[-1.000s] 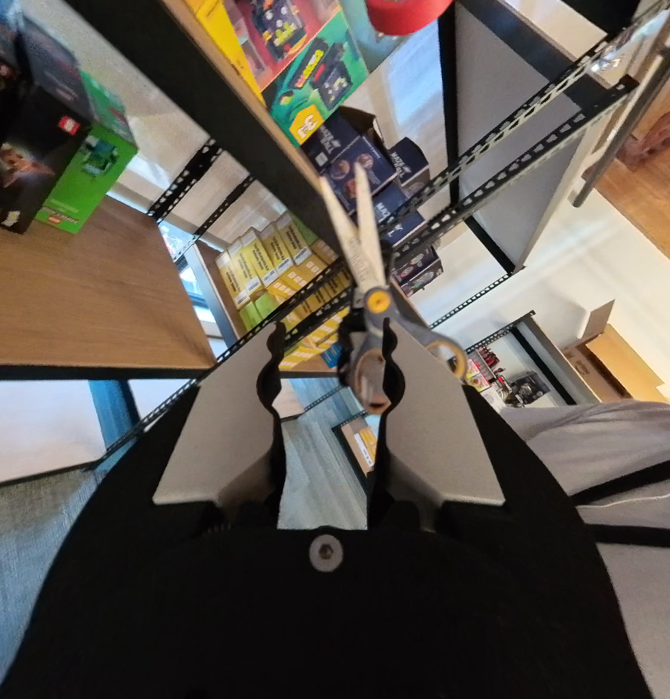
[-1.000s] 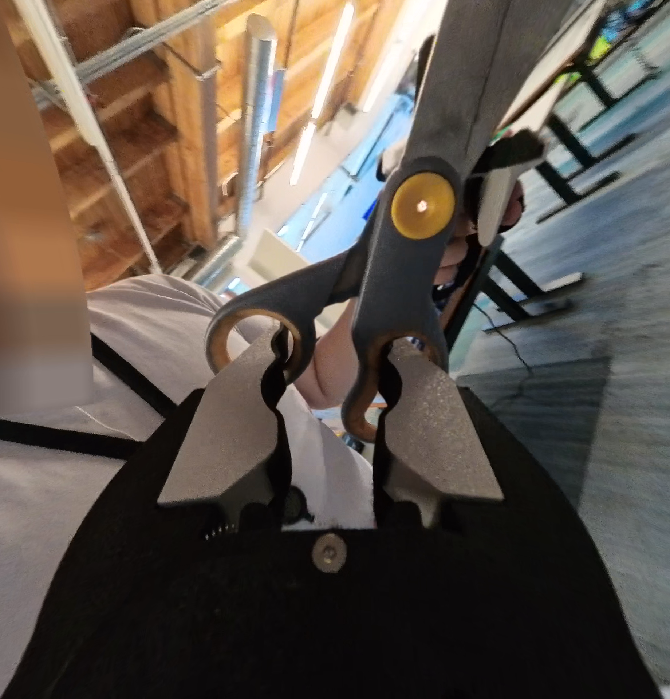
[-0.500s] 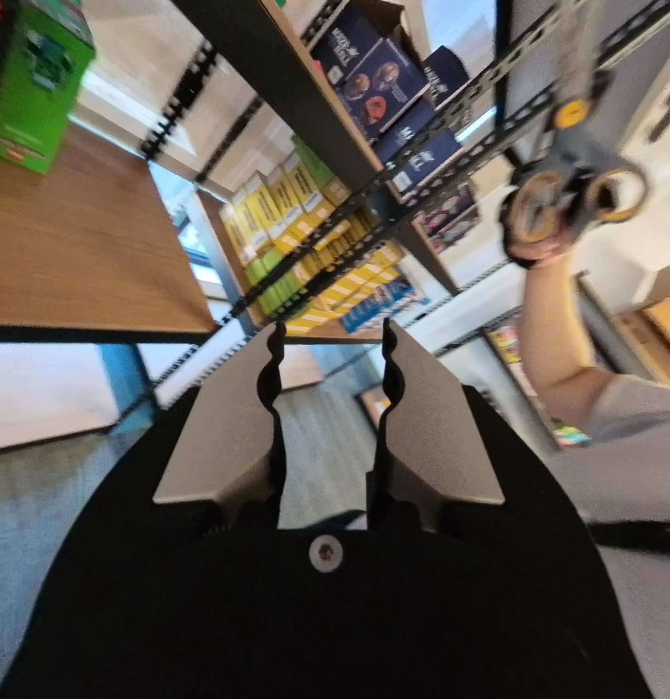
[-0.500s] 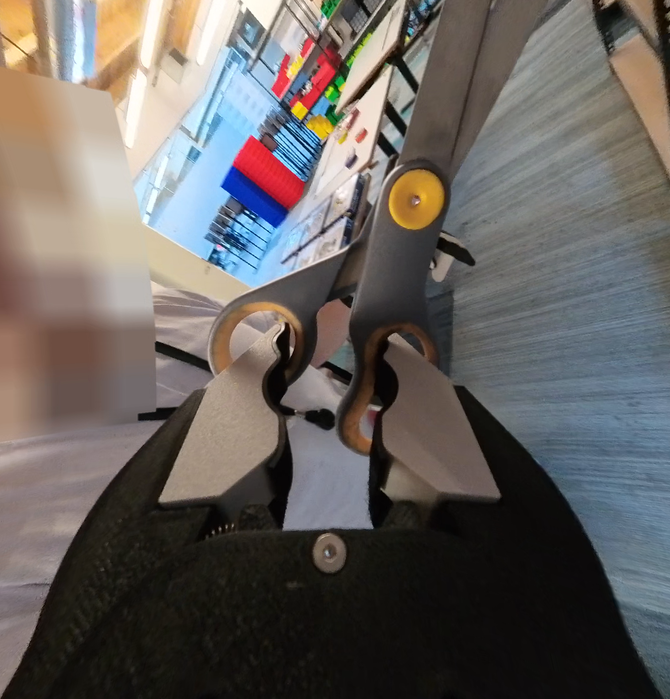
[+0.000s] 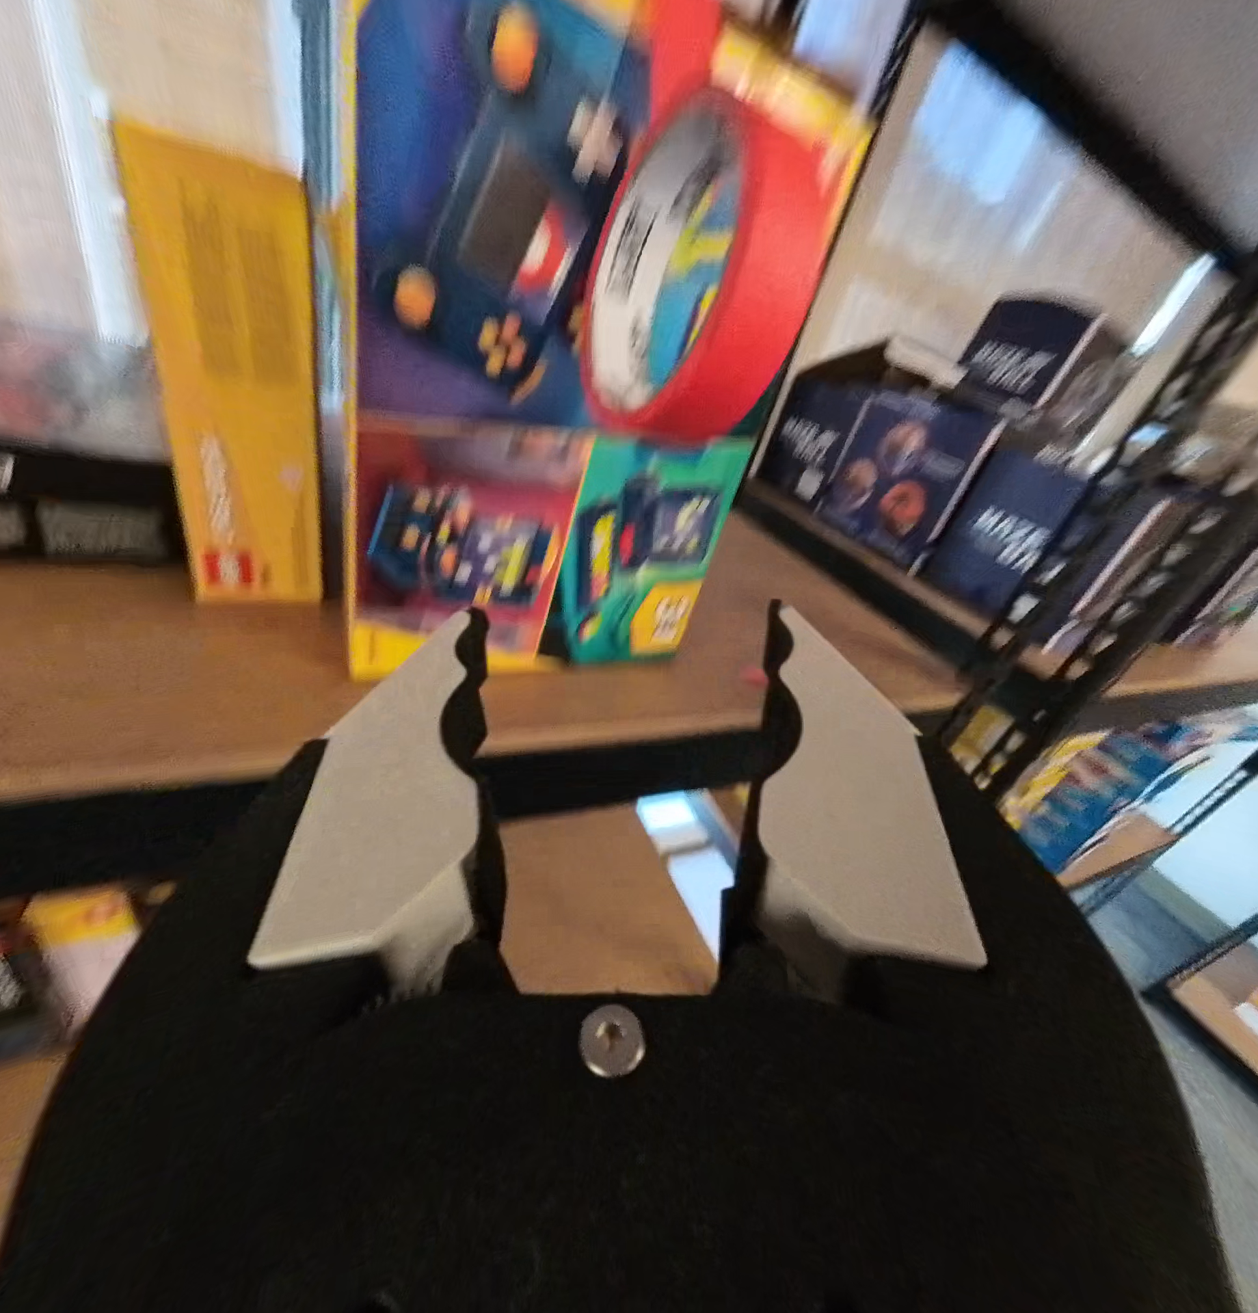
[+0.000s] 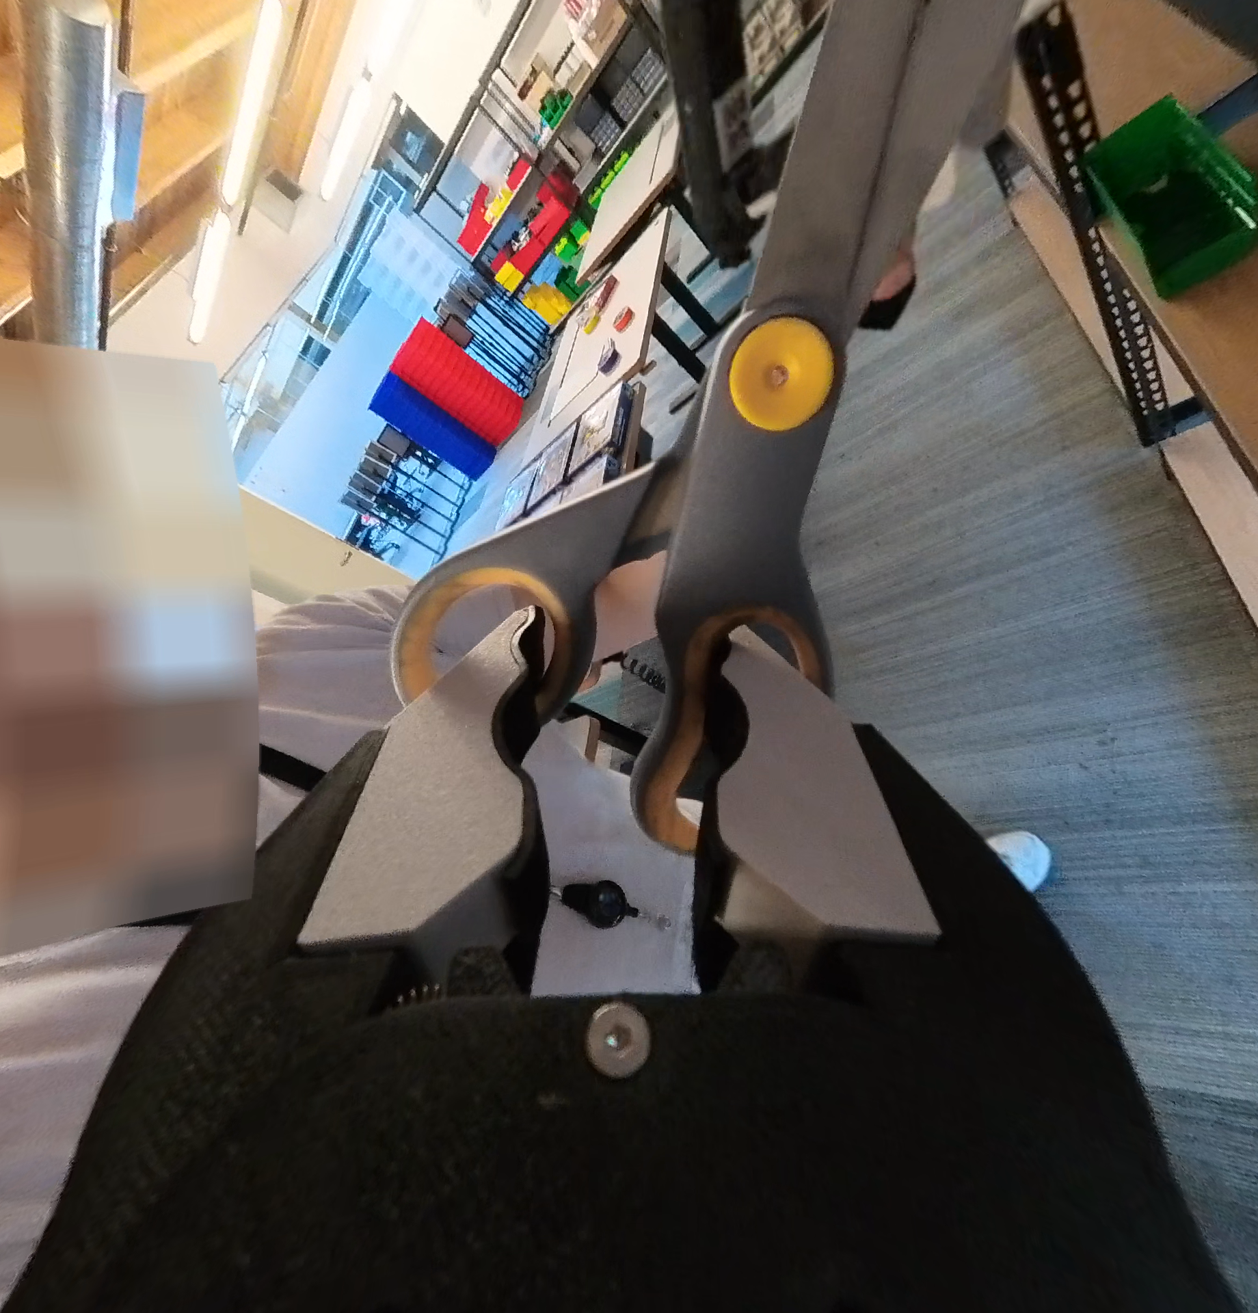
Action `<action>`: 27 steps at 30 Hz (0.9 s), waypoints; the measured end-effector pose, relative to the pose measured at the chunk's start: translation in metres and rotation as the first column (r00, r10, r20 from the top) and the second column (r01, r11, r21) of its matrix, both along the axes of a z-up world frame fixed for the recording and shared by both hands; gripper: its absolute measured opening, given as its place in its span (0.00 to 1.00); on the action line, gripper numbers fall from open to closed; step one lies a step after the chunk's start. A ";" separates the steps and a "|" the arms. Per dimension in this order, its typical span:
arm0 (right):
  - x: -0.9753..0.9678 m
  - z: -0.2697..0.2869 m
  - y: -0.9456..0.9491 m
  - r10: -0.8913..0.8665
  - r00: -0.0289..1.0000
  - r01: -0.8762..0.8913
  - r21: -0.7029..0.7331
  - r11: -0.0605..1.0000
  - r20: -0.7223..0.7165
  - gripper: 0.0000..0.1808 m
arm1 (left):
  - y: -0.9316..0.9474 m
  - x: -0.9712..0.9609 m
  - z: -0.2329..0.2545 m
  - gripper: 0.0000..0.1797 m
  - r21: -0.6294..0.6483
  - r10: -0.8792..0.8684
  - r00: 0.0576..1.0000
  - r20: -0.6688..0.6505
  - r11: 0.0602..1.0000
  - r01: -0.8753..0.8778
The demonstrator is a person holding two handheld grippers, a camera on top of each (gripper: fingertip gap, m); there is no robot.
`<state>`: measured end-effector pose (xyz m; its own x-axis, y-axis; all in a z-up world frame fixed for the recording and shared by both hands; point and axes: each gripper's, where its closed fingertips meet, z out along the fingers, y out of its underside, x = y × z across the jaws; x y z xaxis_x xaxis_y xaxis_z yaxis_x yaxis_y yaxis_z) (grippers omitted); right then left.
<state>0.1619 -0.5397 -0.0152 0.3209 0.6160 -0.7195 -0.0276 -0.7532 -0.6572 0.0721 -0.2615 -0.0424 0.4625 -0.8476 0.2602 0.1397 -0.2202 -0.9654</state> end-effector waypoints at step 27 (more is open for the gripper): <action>-0.008 0.053 0.141 0.209 0.975 -0.201 -0.101 0.974 0.080 0.23 | 0.033 0.067 0.054 0.15 0.523 0.115 0.980 0.163 0.832 -0.184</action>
